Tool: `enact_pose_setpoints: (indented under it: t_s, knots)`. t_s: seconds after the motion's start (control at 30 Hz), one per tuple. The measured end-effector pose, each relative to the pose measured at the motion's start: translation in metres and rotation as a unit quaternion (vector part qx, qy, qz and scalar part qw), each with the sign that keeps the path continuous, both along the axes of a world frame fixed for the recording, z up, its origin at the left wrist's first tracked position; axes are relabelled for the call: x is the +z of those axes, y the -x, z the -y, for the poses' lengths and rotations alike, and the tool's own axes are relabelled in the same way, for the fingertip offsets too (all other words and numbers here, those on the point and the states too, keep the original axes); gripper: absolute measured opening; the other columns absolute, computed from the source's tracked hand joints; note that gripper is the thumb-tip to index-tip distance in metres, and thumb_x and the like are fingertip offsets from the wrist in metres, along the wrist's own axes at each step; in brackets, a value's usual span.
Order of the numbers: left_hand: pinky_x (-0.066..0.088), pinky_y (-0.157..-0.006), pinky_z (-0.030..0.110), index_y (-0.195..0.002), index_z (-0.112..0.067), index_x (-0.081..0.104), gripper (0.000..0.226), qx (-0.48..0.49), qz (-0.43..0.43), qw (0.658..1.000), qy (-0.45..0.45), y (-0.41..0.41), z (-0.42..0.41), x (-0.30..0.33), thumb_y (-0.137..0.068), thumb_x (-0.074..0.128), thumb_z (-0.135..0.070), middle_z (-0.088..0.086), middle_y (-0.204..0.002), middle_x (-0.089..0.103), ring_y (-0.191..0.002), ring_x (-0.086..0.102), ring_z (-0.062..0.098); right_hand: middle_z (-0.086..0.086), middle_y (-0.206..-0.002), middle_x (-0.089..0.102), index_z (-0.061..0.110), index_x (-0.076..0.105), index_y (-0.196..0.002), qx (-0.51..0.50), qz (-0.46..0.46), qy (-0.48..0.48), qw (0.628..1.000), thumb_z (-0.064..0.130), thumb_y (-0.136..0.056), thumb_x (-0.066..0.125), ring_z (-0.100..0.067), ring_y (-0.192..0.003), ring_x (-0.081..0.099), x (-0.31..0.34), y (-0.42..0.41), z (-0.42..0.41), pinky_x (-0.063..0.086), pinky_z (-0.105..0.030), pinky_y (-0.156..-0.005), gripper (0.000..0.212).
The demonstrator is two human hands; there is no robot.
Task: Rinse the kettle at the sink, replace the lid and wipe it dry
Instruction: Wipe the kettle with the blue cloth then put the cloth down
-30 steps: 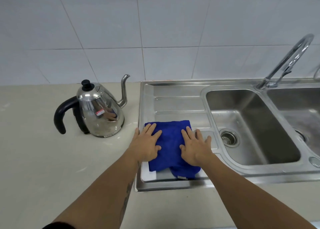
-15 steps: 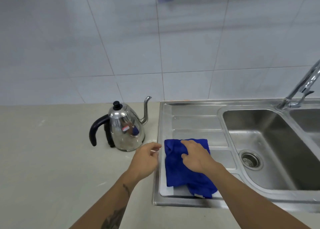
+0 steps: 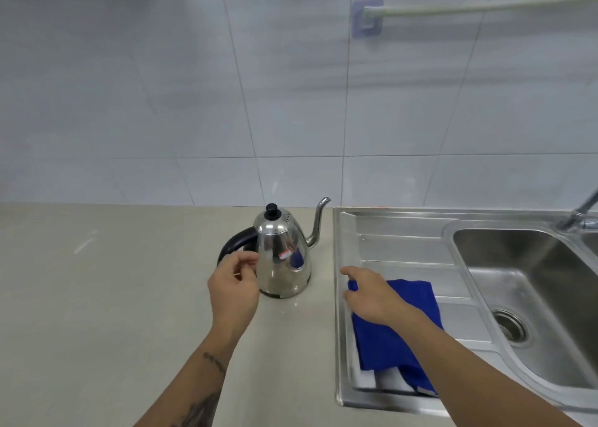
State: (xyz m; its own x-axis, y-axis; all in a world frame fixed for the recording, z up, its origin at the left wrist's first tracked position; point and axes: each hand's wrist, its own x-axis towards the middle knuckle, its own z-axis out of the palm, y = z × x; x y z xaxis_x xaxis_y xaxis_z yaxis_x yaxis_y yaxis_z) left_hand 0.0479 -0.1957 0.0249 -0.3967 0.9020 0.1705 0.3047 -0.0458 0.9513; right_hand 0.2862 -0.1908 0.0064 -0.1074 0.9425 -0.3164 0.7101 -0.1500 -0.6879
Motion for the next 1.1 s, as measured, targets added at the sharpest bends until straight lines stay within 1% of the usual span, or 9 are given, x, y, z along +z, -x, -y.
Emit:
enact_pose_setpoints:
  t_s: [0.1,0.3,0.4,0.47,0.57,0.7,0.77,0.9,1.1]
  knots:
    - [0.055,-0.077,0.031,-0.097,-0.023,0.068,0.03,0.027,-0.026,0.998,-0.048,0.02,-0.015,0.0,-0.09,0.052,0.001,-0.008,-0.102,0.06,-0.092,0.062,0.012,-0.007,-0.156,0.038,0.019,0.033,-0.153,-0.023,-0.007,0.0,1.0,0.014,-0.098,0.053,-0.022,-0.14,0.04,0.002,0.016,-0.007,0.037,-0.026,-0.105,0.059]
    - [0.042,-0.084,0.025,-0.12,-0.031,0.058,0.036,-0.005,-0.066,0.998,0.01,0.054,-0.043,-0.011,-0.089,0.062,-0.012,-0.012,-0.118,0.04,-0.111,0.04,0.01,-0.008,-0.146,0.048,0.02,0.037,-0.151,-0.097,-0.054,-0.003,0.994,0.016,-0.096,0.056,-0.021,-0.129,0.049,0.019,0.051,-0.029,0.041,-0.027,-0.097,0.058]
    - [0.044,-0.087,0.025,-0.12,-0.033,0.058,0.035,-0.059,-0.022,0.997,0.035,0.066,-0.051,-0.014,-0.092,0.061,-0.013,-0.009,-0.12,0.049,-0.109,0.051,0.011,-0.011,-0.144,0.05,0.017,0.039,-0.149,-0.149,-0.097,-0.004,0.984,0.014,-0.095,0.058,-0.022,-0.122,0.054,0.027,0.06,-0.045,0.047,-0.039,-0.103,0.058]
    - [0.048,-0.086,0.025,-0.114,-0.034,0.06,0.033,-0.107,-0.028,0.994,0.023,0.073,-0.056,-0.015,-0.094,0.058,-0.009,-0.009,-0.114,0.058,-0.103,0.059,0.008,-0.012,-0.146,0.047,0.018,0.04,-0.148,-0.186,-0.124,-0.006,0.975,0.012,-0.094,0.058,-0.022,-0.115,0.057,0.034,0.067,-0.057,0.052,-0.039,-0.093,0.058]
    - [0.049,-0.087,0.026,-0.115,-0.032,0.063,0.034,-0.14,-0.053,0.989,0.022,0.084,-0.064,-0.017,-0.095,0.054,-0.006,-0.012,-0.107,0.064,-0.099,0.06,0.004,-0.009,-0.147,0.045,0.022,0.037,-0.15,-0.226,-0.159,-0.009,0.961,0.007,-0.093,0.058,-0.026,-0.119,0.053,0.041,0.078,-0.075,0.053,-0.043,-0.094,0.062]
    - [0.04,-0.084,0.015,-0.119,-0.029,0.064,0.036,-0.148,-0.039,0.987,0.037,0.094,-0.078,-0.015,-0.096,0.051,-0.004,-0.01,-0.109,0.065,-0.101,0.058,0.001,-0.005,-0.139,0.05,0.026,0.034,-0.151,-0.234,-0.159,-0.014,0.959,0.001,-0.094,0.052,-0.027,-0.107,0.058,0.037,0.089,-0.092,0.054,-0.048,-0.095,0.065]
    - [0.043,-0.087,0.02,-0.12,-0.029,0.063,0.036,-0.15,-0.04,0.987,0.045,0.097,-0.084,-0.016,-0.096,0.05,-0.006,-0.009,-0.11,0.064,-0.101,0.058,0.004,-0.006,-0.13,0.056,0.023,0.043,-0.144,-0.246,-0.157,-0.022,0.956,0.0,-0.095,0.05,-0.025,-0.095,0.062,0.029,0.09,-0.096,0.055,-0.05,-0.093,0.055]
    - [0.05,-0.091,0.033,-0.118,-0.029,0.062,0.032,-0.115,-0.037,0.992,0.046,0.098,-0.096,-0.02,-0.097,0.049,-0.009,-0.009,-0.109,0.065,-0.102,0.06,0.012,-0.015,-0.104,0.069,0.019,0.06,-0.101,-0.271,-0.136,-0.085,0.949,0.006,-0.096,0.046,-0.024,-0.077,0.065,0.012,0.091,-0.097,0.061,-0.051,-0.079,0.02]
    - [0.04,-0.078,0.011,-0.112,-0.029,0.065,0.034,-0.13,-0.025,0.99,0.055,0.101,-0.13,-0.013,-0.098,0.048,-0.004,-0.02,-0.102,0.065,-0.096,0.059,0.001,-0.011,-0.086,0.07,0.028,0.059,-0.087,-0.274,-0.103,-0.142,0.946,0.009,-0.095,0.05,-0.032,-0.082,0.068,0.0,0.087,-0.108,0.059,-0.053,-0.081,0.022]
